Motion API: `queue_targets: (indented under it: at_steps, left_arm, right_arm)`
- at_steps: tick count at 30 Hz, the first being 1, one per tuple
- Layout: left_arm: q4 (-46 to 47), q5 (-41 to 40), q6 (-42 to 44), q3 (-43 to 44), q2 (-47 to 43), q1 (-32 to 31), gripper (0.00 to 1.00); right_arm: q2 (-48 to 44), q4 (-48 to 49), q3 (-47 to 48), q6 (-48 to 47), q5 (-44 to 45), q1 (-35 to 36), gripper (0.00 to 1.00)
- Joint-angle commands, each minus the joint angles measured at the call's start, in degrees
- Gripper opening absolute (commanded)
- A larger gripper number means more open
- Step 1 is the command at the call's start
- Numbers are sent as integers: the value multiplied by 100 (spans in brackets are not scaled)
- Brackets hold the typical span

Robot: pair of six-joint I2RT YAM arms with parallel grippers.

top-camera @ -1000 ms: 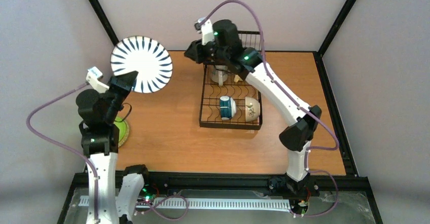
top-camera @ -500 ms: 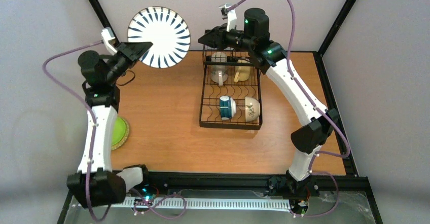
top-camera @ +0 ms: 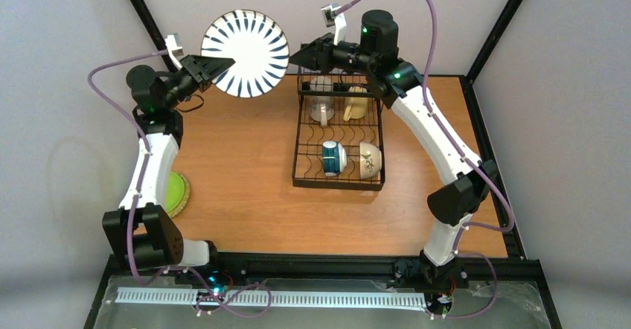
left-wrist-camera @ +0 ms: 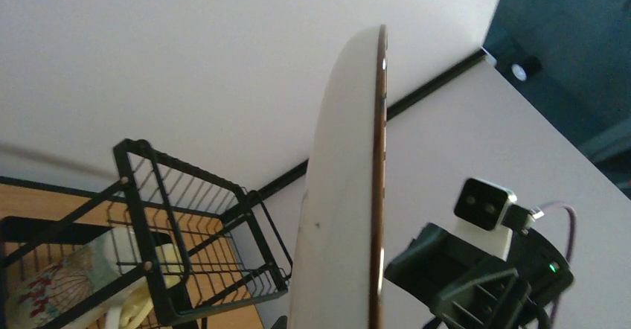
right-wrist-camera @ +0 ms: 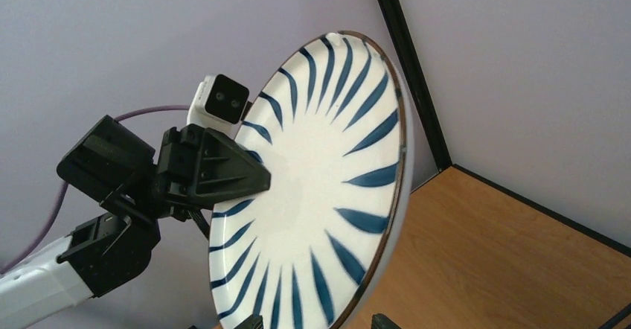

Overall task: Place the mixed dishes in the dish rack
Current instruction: Pass from the left arm to the right

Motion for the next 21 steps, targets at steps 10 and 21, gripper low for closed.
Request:
queue_targets:
  at_steps: [10,21]
  left_arm:
    - [1331,723,-307,358,-80,0,0]
    - [1381,860,-281,488,1,-145,0]
  right_arm:
    - [282,135,288,185,-197,-55,83]
    - [569,116,651,373,-468,-54,83]
